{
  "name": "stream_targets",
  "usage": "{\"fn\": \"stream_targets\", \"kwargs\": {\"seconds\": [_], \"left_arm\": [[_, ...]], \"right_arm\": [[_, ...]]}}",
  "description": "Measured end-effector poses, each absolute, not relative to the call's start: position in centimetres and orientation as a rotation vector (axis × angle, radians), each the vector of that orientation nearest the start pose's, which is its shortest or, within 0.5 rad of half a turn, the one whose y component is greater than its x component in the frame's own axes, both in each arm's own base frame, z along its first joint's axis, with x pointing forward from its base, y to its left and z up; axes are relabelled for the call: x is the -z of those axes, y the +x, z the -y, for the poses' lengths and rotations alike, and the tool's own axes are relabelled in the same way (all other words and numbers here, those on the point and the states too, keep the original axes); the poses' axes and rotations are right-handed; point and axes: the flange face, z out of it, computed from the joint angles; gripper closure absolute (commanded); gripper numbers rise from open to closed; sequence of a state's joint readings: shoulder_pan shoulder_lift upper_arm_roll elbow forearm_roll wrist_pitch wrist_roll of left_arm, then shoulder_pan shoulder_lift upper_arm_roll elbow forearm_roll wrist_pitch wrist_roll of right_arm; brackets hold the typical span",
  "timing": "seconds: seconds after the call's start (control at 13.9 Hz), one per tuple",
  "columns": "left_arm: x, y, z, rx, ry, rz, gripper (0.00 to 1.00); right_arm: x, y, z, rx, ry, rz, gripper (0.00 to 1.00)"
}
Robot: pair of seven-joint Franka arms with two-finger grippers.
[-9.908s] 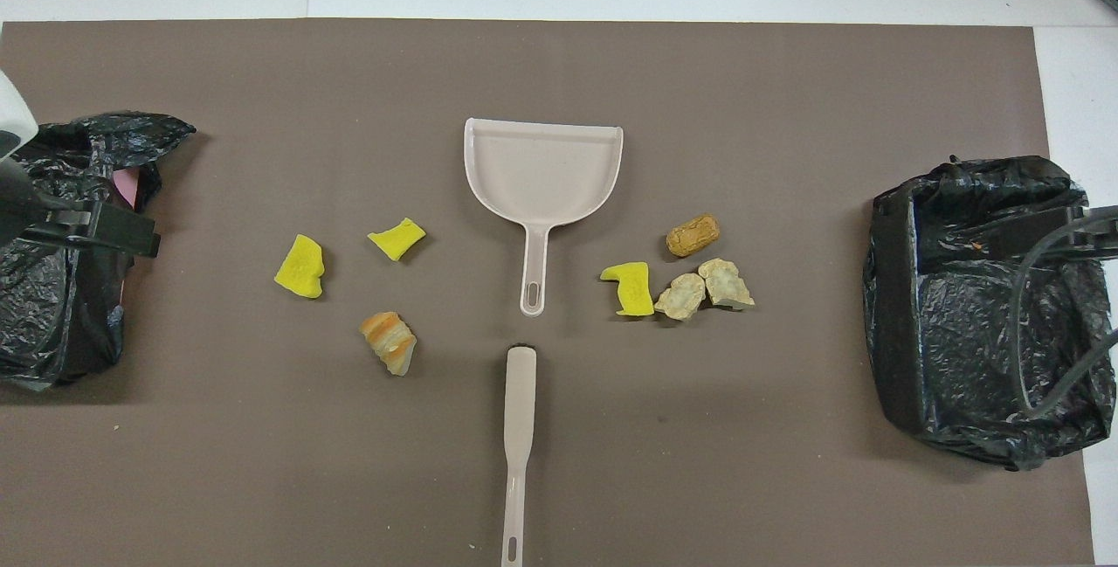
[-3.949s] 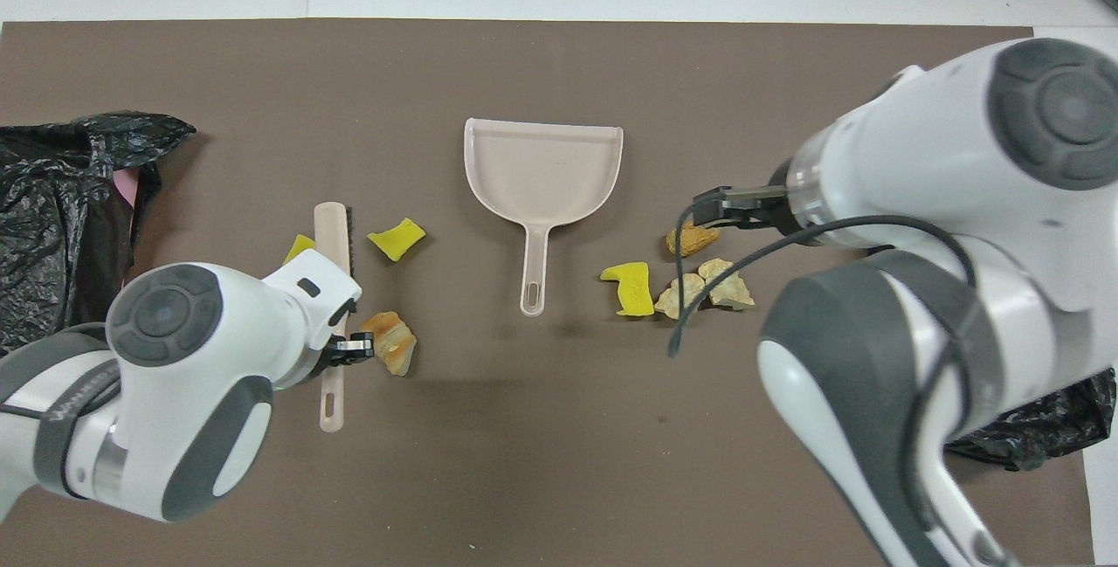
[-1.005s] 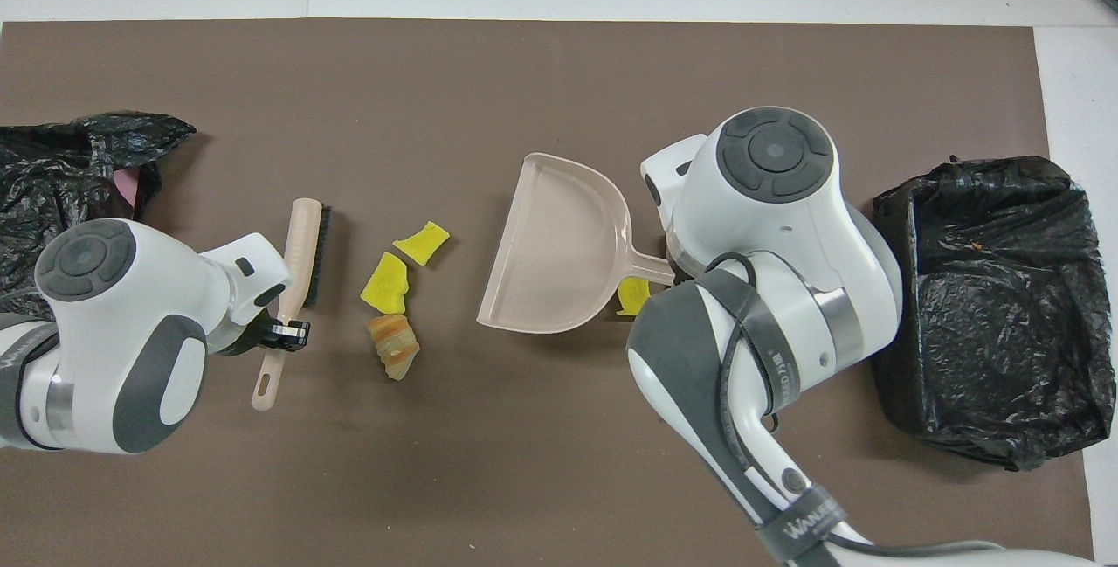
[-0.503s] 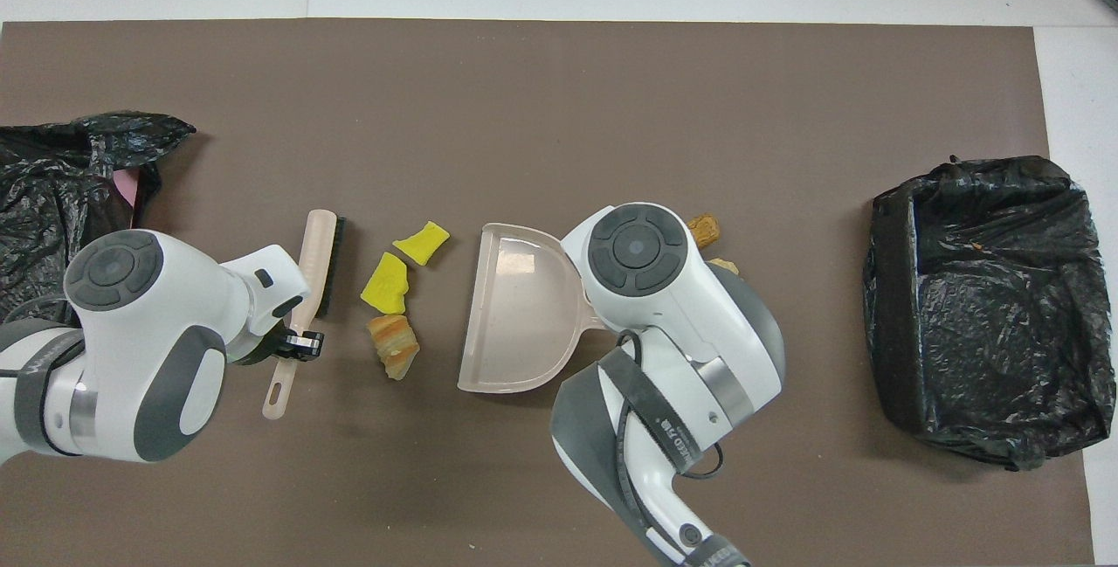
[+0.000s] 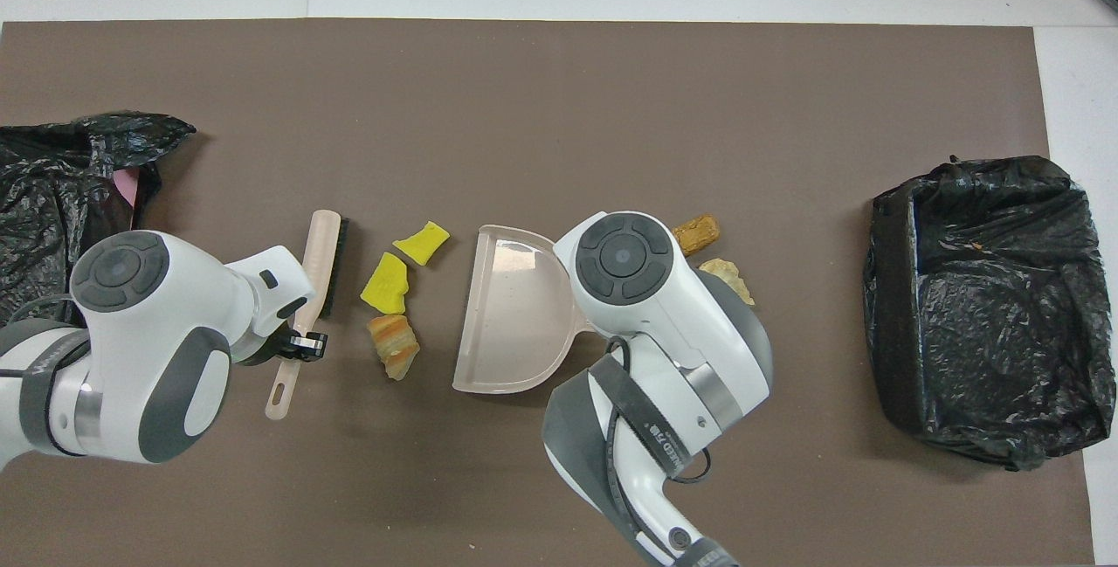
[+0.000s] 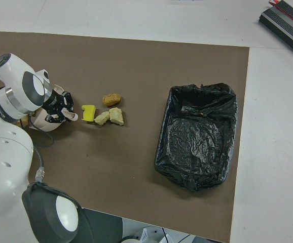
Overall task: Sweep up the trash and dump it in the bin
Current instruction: 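Sweep the yellow and tan pieces into the dustpan with the left gripper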
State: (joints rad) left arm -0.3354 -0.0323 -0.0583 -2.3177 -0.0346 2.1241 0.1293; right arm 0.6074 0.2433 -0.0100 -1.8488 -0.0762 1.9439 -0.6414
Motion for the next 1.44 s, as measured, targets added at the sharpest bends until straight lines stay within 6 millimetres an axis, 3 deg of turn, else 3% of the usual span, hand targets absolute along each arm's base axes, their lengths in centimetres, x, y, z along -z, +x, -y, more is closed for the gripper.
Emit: {"fn": "stream_targets", "kwargs": {"seconds": [0.36,0.5,0.72,0.93,1.29,1.44], "left_arm": [[-34.8,41.5,25.8,-0.310,-3.124,-0.886,1.00],[-36.3,41.6,26.8,-0.316,-3.149,-0.806,1.00],[-39.3,42.4,26.0,-0.324,-3.200,-0.558,1.00],[-40.9,41.1,24.6,-0.452,-3.183,-0.193,1.00],[-39.5,38.0,23.0,-0.540,-3.044,0.437,1.00],[-38.6,36.0,21.9,-0.553,-2.987,0.576,1.00]], "right_arm": [[-38.1,50.0,-33.4,-0.240,-2.586,1.886,1.00],[-38.1,50.0,-33.4,-0.240,-2.590,1.882,1.00],[-38.1,50.0,-33.4,-0.240,-2.593,1.879,1.00],[-38.1,50.1,-33.3,-0.242,-2.533,1.954,1.00],[-37.1,50.1,-32.8,-0.237,-2.514,1.975,1.00],[-36.9,50.1,-32.7,-0.234,-2.509,1.980,1.00]]}}
